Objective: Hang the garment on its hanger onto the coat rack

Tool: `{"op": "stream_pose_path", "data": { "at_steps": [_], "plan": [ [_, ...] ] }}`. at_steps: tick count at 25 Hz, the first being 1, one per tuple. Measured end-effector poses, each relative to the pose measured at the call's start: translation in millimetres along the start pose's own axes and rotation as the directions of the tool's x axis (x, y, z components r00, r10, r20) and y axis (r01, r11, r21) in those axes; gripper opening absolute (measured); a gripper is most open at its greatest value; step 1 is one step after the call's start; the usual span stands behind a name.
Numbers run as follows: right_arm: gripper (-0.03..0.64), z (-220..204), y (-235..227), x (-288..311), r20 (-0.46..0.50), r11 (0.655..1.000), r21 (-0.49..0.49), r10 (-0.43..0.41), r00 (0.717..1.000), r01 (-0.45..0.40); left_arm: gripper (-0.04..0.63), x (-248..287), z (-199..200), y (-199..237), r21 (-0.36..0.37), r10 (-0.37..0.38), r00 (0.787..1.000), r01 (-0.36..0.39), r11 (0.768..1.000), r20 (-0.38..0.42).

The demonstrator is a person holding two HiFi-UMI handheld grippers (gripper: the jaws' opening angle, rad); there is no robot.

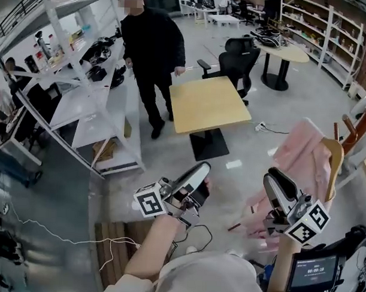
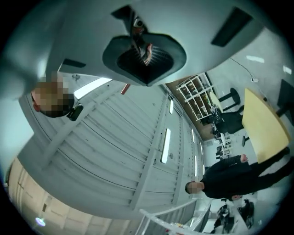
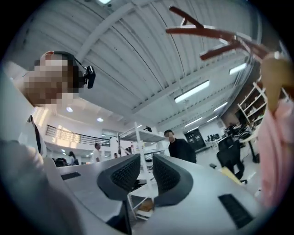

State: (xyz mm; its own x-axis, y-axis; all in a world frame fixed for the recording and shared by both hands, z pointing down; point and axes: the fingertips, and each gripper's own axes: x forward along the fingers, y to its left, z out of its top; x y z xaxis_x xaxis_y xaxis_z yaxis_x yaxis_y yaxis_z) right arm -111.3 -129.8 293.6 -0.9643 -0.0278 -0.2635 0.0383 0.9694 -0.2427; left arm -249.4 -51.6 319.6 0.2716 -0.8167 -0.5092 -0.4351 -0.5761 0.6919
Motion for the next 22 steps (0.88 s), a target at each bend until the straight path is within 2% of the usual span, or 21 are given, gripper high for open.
{"op": "stream_pose_path", "data": {
  "at_steps": [5,11,16,22],
  "plan": [
    [0.097,-65,27,57,-0.086,0.971,0.170,0.184,0.979,-0.167,0.005,-66,18,-8,0.071,0.108,0.987,-0.117,0.991,0.119],
    [0.096,-121,59,96,-0.138,0.920,0.314,0.290,0.947,-0.236,0.005,-138,24,-13,0.074,0.243,0.936,-0.269,0.960,0.256],
    [0.095,-139,77,108,-0.156,0.892,0.364,0.342,0.927,-0.268,0.005,-154,22,-20,0.127,0.305,0.915,-0.346,0.930,0.263],
    [0.095,-147,84,105,-0.167,0.875,0.400,0.361,0.918,-0.272,0.005,-159,10,-17,0.101,0.347,0.901,-0.383,0.918,0.260]
  ]
}}
